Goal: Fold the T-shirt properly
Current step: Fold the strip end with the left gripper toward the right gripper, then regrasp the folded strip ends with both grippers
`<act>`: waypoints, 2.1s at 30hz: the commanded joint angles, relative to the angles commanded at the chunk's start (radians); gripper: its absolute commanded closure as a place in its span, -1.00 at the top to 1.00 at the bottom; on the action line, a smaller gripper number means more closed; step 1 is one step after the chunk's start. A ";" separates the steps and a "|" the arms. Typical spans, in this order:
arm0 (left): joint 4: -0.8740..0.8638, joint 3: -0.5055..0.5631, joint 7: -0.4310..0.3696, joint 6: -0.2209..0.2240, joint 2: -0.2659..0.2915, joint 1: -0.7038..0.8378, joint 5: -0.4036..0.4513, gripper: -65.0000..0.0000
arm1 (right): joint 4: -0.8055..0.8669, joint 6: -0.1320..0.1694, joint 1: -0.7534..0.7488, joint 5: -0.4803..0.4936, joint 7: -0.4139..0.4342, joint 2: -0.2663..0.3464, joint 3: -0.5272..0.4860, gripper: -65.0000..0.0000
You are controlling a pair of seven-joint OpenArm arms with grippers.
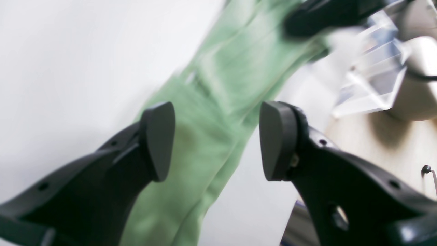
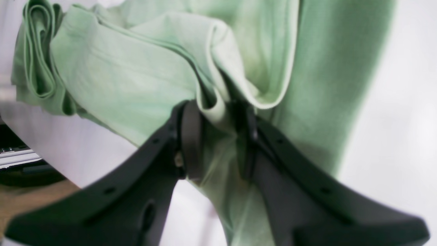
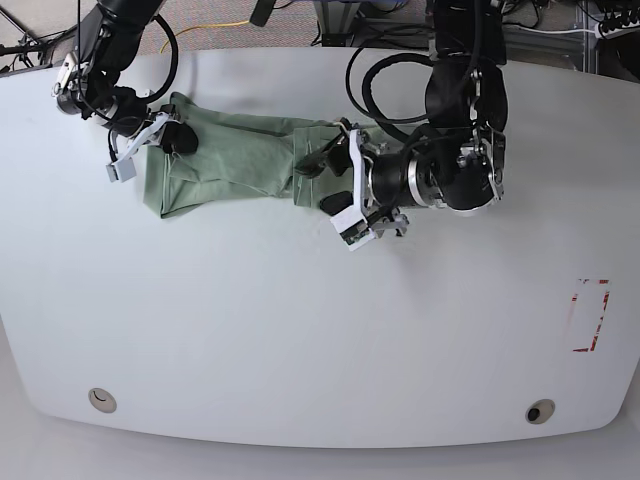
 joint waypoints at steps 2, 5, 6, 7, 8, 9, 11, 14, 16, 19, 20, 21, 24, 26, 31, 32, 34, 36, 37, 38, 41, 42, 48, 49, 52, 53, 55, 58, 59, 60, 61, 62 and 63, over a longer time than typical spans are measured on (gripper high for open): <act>0.000 -0.063 0.000 0.000 -0.003 -0.011 0.034 0.13 | 0.008 0.000 0.000 0.000 -0.003 0.002 0.000 -0.51; -0.002 -0.135 0.000 0.000 -0.023 -0.006 0.126 0.12 | 0.071 0.000 0.000 0.002 -0.005 0.002 0.006 -0.51; -0.002 -0.137 0.000 0.000 -0.032 -0.002 0.144 0.12 | 0.091 0.000 -0.002 0.002 -0.006 0.002 0.006 -0.50; -0.002 -0.138 0.000 0.000 -0.052 0.008 0.170 0.12 | 0.127 0.000 -0.002 0.002 -0.017 0.002 0.008 -0.49; -0.002 -0.141 0.000 0.000 -0.069 0.014 0.187 0.07 | 0.152 0.000 -0.002 0.002 -0.028 0.000 0.009 -0.49; -0.002 -0.141 0.000 0.000 -0.081 0.018 0.199 0.02 | 0.170 0.000 -0.002 0.002 -0.040 0.000 0.009 -0.49; -0.002 -0.137 0.000 0.000 -0.110 0.041 0.222 -0.17 | 0.221 0.000 0.011 0.002 -0.068 -0.003 0.009 -0.43; -0.002 -0.137 -0.007 0.000 -0.146 0.069 0.239 -0.43 | 0.279 0.000 0.029 0.006 -0.104 -0.005 0.012 0.00; -0.002 -0.137 -0.030 0.000 -0.164 0.091 0.241 -0.54 | 0.293 0.000 0.029 0.034 -0.114 -0.005 0.015 0.27; -0.015 -0.137 -0.059 0.000 -0.190 0.121 0.241 -0.68 | 0.290 0.000 0.028 0.130 -0.126 -0.003 0.077 0.73; -0.031 -0.138 -0.070 0.000 -0.196 0.129 0.241 -0.74 | 0.265 0.000 0.031 0.166 -0.137 -0.003 0.112 0.93; -0.043 -0.138 -0.077 0.000 -0.203 0.129 0.241 -0.76 | 0.239 0.000 0.035 0.186 -0.140 -0.002 0.135 1.00; -0.087 -0.141 -0.093 0.000 -0.218 0.137 0.241 -0.79 | 0.132 0.000 0.071 0.215 -0.142 0.020 0.196 1.00; -0.110 -0.143 -0.104 0.000 -0.221 0.144 0.241 -0.79 | 0.071 0.000 0.077 0.221 -0.142 0.055 0.212 1.00; -0.132 -0.143 -0.125 0.000 -0.221 0.152 0.241 -0.79 | -0.023 0.000 0.101 0.222 -0.142 0.098 0.224 1.00; -0.138 -0.143 -0.125 0.000 -0.221 0.152 0.241 -0.79 | -0.035 0.000 0.104 0.222 -0.142 0.106 0.224 1.00; -0.146 -0.140 -0.128 0.000 -0.221 0.150 0.241 -0.79 | -0.072 0.000 0.124 0.222 -0.142 0.115 0.222 1.00; -0.143 -0.140 -0.130 0.000 -0.221 0.152 0.241 -0.79 | -0.104 0.000 0.129 0.222 -0.142 0.117 0.222 1.00; -0.141 -0.140 -0.128 0.000 -0.219 0.155 0.241 -0.79 | -0.126 0.000 0.129 0.222 -0.142 0.117 0.222 1.00; -0.143 -0.140 -0.128 0.000 -0.219 0.155 0.241 -0.79 | -0.140 0.000 0.129 0.221 -0.142 0.115 0.222 1.00; -0.147 -0.140 -0.131 0.000 -0.219 0.150 0.241 -0.78 | -0.166 0.000 0.129 0.221 -0.135 0.097 0.210 1.00; -0.144 -0.140 -0.130 0.000 -0.219 0.150 0.241 -0.78 | -0.160 0.000 0.129 0.221 -0.133 0.084 0.199 1.00; -0.146 -0.140 -0.131 0.000 -0.219 0.149 0.241 -0.78 | -0.068 0.000 0.101 0.222 -0.132 0.018 0.114 1.00; -0.146 -0.140 -0.131 0.000 -0.219 0.149 0.241 -0.78 | -0.041 0.000 0.097 0.222 -0.132 0.006 0.100 1.00; -0.147 -0.141 -0.131 0.000 -0.219 0.149 0.241 -0.78 | 0.034 0.000 0.077 0.215 -0.123 -0.032 0.057 1.00; -0.147 -0.141 -0.131 0.000 -0.219 0.149 0.241 -0.78 | 0.040 0.000 0.077 0.213 -0.118 -0.040 0.048 1.00; -0.147 -0.141 -0.131 0.000 -0.219 0.149 0.241 -0.78 | 0.041 0.000 0.075 0.212 -0.100 -0.048 0.029 0.86; -0.147 -0.138 -0.131 0.000 -0.219 0.149 0.241 -0.77 | 0.041 0.000 0.080 0.166 -0.081 -0.052 0.017 0.16; -0.147 -0.137 -0.131 0.000 -0.219 0.149 0.241 -0.77 | 0.041 0.000 0.083 0.137 -0.080 -0.054 0.017 -0.16; -0.147 -0.137 -0.131 0.000 -0.218 0.149 0.241 -0.77 | 0.041 0.000 0.094 0.110 -0.080 -0.054 0.017 -0.46; -0.147 -0.135 -0.131 0.000 -0.216 0.149 0.241 -0.77 | 0.043 0.000 0.101 0.089 -0.080 -0.054 0.020 -0.72; -0.147 -0.135 -0.131 0.000 -0.215 0.149 0.241 -0.77 | 0.044 0.000 0.104 0.064 -0.080 -0.054 0.020 -0.99; -0.149 -0.135 -0.131 0.000 -0.213 0.147 0.241 -0.77 | 0.048 0.000 0.106 0.046 -0.080 -0.051 0.021 -1.00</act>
